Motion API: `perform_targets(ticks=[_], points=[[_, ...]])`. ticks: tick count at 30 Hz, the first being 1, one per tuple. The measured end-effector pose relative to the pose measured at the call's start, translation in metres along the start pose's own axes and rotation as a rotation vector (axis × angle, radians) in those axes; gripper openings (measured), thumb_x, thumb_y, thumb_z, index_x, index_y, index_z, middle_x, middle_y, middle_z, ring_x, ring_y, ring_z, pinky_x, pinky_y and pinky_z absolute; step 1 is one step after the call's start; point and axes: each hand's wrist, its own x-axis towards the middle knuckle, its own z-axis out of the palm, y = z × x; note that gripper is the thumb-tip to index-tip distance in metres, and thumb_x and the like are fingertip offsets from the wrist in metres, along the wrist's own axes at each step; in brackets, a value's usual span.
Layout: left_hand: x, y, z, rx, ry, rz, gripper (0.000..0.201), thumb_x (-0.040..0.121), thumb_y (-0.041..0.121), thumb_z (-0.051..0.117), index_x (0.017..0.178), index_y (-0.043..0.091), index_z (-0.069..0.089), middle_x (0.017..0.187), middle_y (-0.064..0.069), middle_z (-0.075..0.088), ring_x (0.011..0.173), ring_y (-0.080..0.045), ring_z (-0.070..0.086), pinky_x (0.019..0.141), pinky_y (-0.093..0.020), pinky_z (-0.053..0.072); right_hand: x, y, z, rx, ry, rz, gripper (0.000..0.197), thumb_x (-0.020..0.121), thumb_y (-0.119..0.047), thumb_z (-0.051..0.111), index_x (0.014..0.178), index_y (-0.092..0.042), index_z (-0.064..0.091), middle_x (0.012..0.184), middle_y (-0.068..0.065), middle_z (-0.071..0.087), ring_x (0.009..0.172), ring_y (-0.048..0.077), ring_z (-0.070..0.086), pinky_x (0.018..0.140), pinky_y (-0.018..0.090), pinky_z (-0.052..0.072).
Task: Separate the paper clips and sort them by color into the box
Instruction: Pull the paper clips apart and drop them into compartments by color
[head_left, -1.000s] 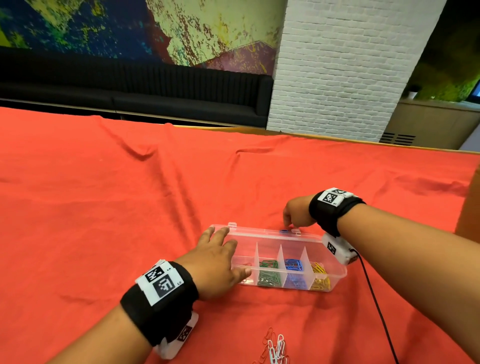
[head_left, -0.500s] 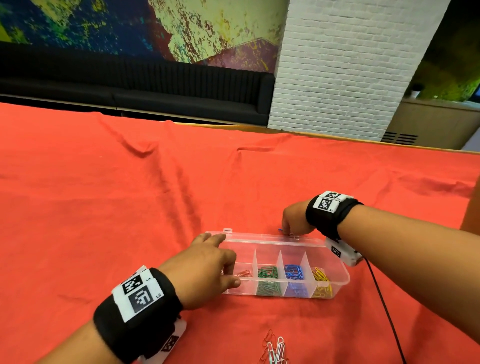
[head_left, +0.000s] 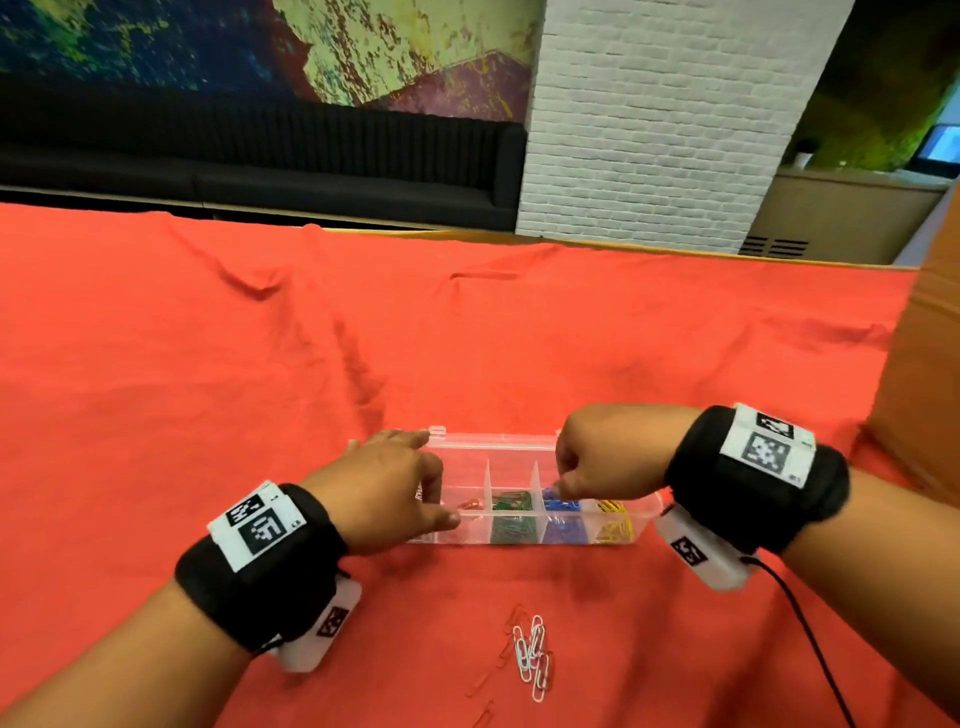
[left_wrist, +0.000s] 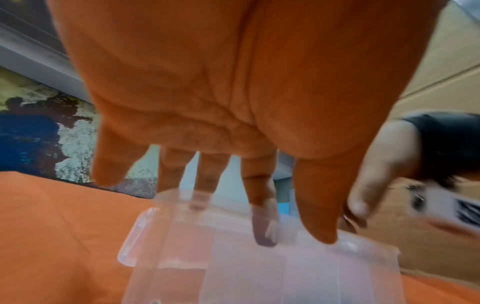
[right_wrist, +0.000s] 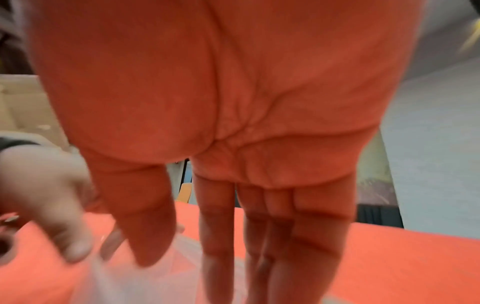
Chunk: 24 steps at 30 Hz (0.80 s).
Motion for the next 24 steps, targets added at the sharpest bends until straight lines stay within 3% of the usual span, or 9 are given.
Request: perform_targets(ticks=[2,4,6,8,10,13,18,21,24], points=[[-0.005,0.001,-0.004,0.017,0.100,0.018,0.032,0.077,0.062,0.067,0.091,0.034,0.062,0.160,-0.003,0.027,0.150,-0.027,0.014,0.118,-0.052,0.021,-0.016,-0.002,0.019,-0.016,0.191,-0.017,0.028,0.087,-0.040,0.054,0.098,-0.020,0.070,0.098,0.002,0.069,0.090,0.025,0.063,0.076,0.034,0.053],[-0.015,0.008,-0.004,0.063,0.307,0.132,0.030,0.076,0.059,0.067,0.092,0.034,0.062,0.142,0.003,0.048,0.137,-0.027,0.035,0.108,-0.048,0.036,-0.035,-0.008,0.041,0.042,0.377,-0.102,0.021,0.084,-0.035,0.051,0.095,-0.027,0.066,0.098,-0.005,0.062,0.089,0.021,0.062,0.078,0.038,0.052],[-0.029,0.024,0.001,0.047,0.358,0.280,0.024,0.076,0.053,0.066,0.088,0.033,0.060,0.107,0.013,0.058,0.105,-0.017,0.055,0.088,-0.037,0.048,-0.049,-0.017,0.067,0.119,0.324,-0.190,0.018,0.083,-0.033,0.049,0.093,-0.029,0.063,0.093,-0.008,0.061,0.087,0.019,0.061,0.076,0.038,0.052],[-0.041,0.045,0.014,0.065,0.152,0.317,0.026,0.078,0.051,0.066,0.092,0.030,0.062,0.090,0.013,0.061,0.088,-0.014,0.059,0.076,-0.030,0.049,-0.054,-0.028,0.093,0.169,0.159,-0.261,0.025,0.084,-0.032,0.050,0.106,-0.033,0.062,0.099,-0.008,0.062,0.092,0.018,0.062,0.079,0.036,0.052],[-0.049,0.064,0.030,0.189,-0.073,0.276,0.040,0.076,0.060,0.064,0.100,0.028,0.062,0.090,0.008,0.067,0.086,-0.018,0.063,0.072,-0.029,0.050,-0.053,-0.033,0.112,0.150,0.108,-0.294,0.029,0.087,-0.033,0.052,0.115,-0.035,0.056,0.103,-0.005,0.057,0.095,0.022,0.061,0.080,0.039,0.052],[-0.053,0.073,0.047,0.343,-0.191,0.228,0.054,0.071,0.065,0.066,0.102,0.021,0.062,0.094,-0.003,0.068,0.086,-0.028,0.065,0.065,-0.030,0.044,-0.048,-0.034,0.123,0.148,0.144,-0.282,0.020,0.088,-0.032,0.055,0.108,-0.031,0.053,0.103,0.000,0.051,0.092,0.027,0.059,0.076,0.041,0.049],[-0.059,0.065,0.051,0.269,-0.202,0.242,0.020,0.081,0.030,0.058,0.099,0.022,0.062,0.096,-0.001,0.069,0.089,-0.027,0.064,0.070,-0.032,0.050,-0.044,-0.024,0.128,0.295,0.077,-0.255,0.009,0.084,-0.032,0.062,0.087,-0.028,0.054,0.092,-0.007,0.056,0.084,0.017,0.057,0.074,0.036,0.049],[-0.058,0.060,0.050,0.205,-0.164,0.253,0.023,0.080,0.036,0.060,0.102,0.029,0.061,0.100,0.006,0.064,0.091,-0.020,0.061,0.072,-0.028,0.048,-0.046,-0.014,0.126,0.503,0.013,-0.197,0.009,0.084,-0.026,0.068,0.084,-0.025,0.058,0.075,-0.009,0.064,0.068,0.007,0.058,0.065,0.025,0.048],[-0.054,0.063,0.050,0.101,-0.064,0.314,0.032,0.083,0.044,0.060,0.113,0.035,0.061,0.100,0.009,0.061,0.091,-0.014,0.060,0.077,-0.031,0.051,-0.049,-0.008,0.124,0.831,-0.080,-0.167,0.006,0.086,-0.011,0.067,0.089,-0.014,0.063,0.073,0.003,0.069,0.062,0.015,0.062,0.059,0.027,0.051]])
